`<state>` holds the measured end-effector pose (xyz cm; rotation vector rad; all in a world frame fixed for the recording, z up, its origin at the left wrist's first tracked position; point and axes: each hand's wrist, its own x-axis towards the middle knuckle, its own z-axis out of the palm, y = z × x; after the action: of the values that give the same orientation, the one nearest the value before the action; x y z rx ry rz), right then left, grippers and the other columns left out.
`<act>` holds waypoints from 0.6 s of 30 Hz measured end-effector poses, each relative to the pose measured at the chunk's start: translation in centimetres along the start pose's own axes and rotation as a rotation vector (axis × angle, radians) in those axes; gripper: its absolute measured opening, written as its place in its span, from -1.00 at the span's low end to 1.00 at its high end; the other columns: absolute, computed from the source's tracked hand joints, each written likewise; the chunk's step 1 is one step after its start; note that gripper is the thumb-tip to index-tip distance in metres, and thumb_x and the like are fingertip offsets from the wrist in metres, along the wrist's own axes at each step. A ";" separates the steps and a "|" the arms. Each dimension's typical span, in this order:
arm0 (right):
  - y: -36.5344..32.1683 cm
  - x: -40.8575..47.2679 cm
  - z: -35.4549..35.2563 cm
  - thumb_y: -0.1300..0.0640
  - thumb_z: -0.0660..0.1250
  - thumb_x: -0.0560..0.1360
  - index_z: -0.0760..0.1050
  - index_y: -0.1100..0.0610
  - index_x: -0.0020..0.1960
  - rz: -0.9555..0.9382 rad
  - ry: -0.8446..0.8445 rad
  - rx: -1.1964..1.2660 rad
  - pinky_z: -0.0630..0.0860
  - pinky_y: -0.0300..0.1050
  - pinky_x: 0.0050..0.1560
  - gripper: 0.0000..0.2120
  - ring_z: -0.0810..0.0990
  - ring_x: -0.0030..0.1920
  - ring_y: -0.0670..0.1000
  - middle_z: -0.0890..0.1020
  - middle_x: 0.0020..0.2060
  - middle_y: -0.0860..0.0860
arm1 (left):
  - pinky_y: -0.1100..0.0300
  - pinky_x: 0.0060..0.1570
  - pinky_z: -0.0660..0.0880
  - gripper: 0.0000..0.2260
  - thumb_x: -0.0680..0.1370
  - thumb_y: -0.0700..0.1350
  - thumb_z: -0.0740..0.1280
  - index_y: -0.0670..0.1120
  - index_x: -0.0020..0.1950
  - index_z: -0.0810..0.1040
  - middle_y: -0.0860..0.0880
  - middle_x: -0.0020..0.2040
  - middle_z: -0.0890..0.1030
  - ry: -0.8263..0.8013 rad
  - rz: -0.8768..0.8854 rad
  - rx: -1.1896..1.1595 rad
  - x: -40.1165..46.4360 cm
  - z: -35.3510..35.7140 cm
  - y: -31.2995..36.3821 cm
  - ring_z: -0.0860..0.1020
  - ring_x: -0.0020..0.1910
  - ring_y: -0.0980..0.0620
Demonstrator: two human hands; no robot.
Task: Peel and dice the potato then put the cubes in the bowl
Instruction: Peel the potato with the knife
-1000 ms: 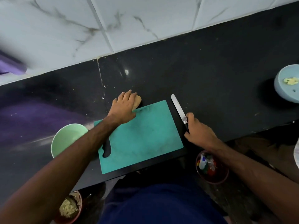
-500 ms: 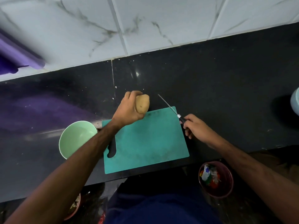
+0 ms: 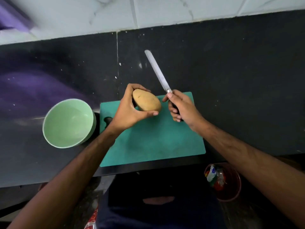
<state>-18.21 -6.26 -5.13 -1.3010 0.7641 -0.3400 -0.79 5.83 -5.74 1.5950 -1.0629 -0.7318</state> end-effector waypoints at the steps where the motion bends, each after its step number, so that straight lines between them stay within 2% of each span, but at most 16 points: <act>1: 0.8 0.2 0.1 0.10 0.11 0.73 0.44 0.17 -0.04 -0.027 0.002 -0.006 0.19 -0.25 -0.57 -0.76 0.20 -0.58 -0.07 0.28 -0.47 -0.02 | 0.12 0.16 0.56 -0.29 0.25 -0.20 0.70 -0.15 0.24 0.35 -0.19 0.22 0.56 0.012 0.024 -0.019 -0.4 0.3 -0.8 0.58 0.22 -0.07; 4: 2.9 0.0 0.1 0.11 0.11 0.74 0.42 0.16 -0.05 -0.122 0.001 -0.053 0.22 -0.24 -0.58 -0.76 0.20 -0.60 -0.06 0.29 -0.48 -0.02 | 0.04 0.19 0.55 -0.29 0.25 -0.14 0.70 -0.14 0.23 0.35 -0.21 0.21 0.56 0.028 0.106 -0.043 -1.8 1.2 -2.5 0.57 0.22 -0.08; 8: 4.0 -0.6 0.2 0.13 0.15 0.73 0.43 0.22 -0.03 -0.279 -0.011 -0.194 0.20 -0.16 -0.59 -0.78 0.22 -0.57 -0.04 0.30 -0.47 0.04 | 0.04 0.18 0.56 -0.29 0.24 -0.01 0.70 -0.10 0.21 0.37 -0.07 0.17 0.59 -0.011 0.227 0.024 -2.5 1.9 -3.3 0.59 0.18 -0.05; 11: 4.6 -0.9 0.3 0.13 0.16 0.72 0.43 0.26 -0.02 -0.386 -0.017 -0.239 0.20 -0.15 -0.59 -0.77 0.21 -0.56 -0.01 0.30 -0.47 0.06 | 0.09 0.12 0.58 -0.31 0.23 0.09 0.67 -0.02 0.20 0.38 -0.01 0.14 0.61 0.037 0.286 0.075 -3.6 2.2 -4.1 0.60 0.15 0.00; 14: 4.7 -0.5 0.2 0.11 0.17 0.72 0.45 0.23 -0.04 -0.415 -0.023 -0.255 0.20 -0.21 -0.60 -0.76 0.20 -0.57 -0.03 0.30 -0.47 0.05 | 0.17 0.08 0.57 -0.36 0.27 0.16 0.61 0.05 0.22 0.38 0.05 0.15 0.55 0.030 0.287 0.102 -3.9 2.4 -4.2 0.57 0.10 0.11; 16: 5.1 -0.7 0.1 0.10 0.17 0.71 0.45 0.20 -0.05 -0.449 -0.039 -0.232 0.20 -0.23 -0.60 -0.77 0.20 -0.58 -0.05 0.30 -0.47 0.03 | 0.27 0.09 0.51 -0.39 0.33 0.20 0.53 0.03 0.25 0.37 0.13 0.13 0.49 0.040 0.339 0.150 -4.1 2.4 -4.4 0.51 0.05 0.25; 18: 5.3 -1.0 0.1 0.10 0.17 0.71 0.45 0.19 -0.06 -0.470 -0.034 -0.228 0.21 -0.24 -0.60 -0.77 0.21 -0.59 -0.06 0.31 -0.48 0.01 | 0.28 0.15 0.46 -0.43 0.44 0.22 0.44 -0.05 0.30 0.37 0.16 0.14 0.48 0.036 0.386 0.205 -4.0 2.4 -4.6 0.48 0.06 0.28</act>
<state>-19.83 -4.13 -9.85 -1.6982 0.4692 -0.6171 -3.30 8.82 -11.05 1.5016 -1.4042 -0.3414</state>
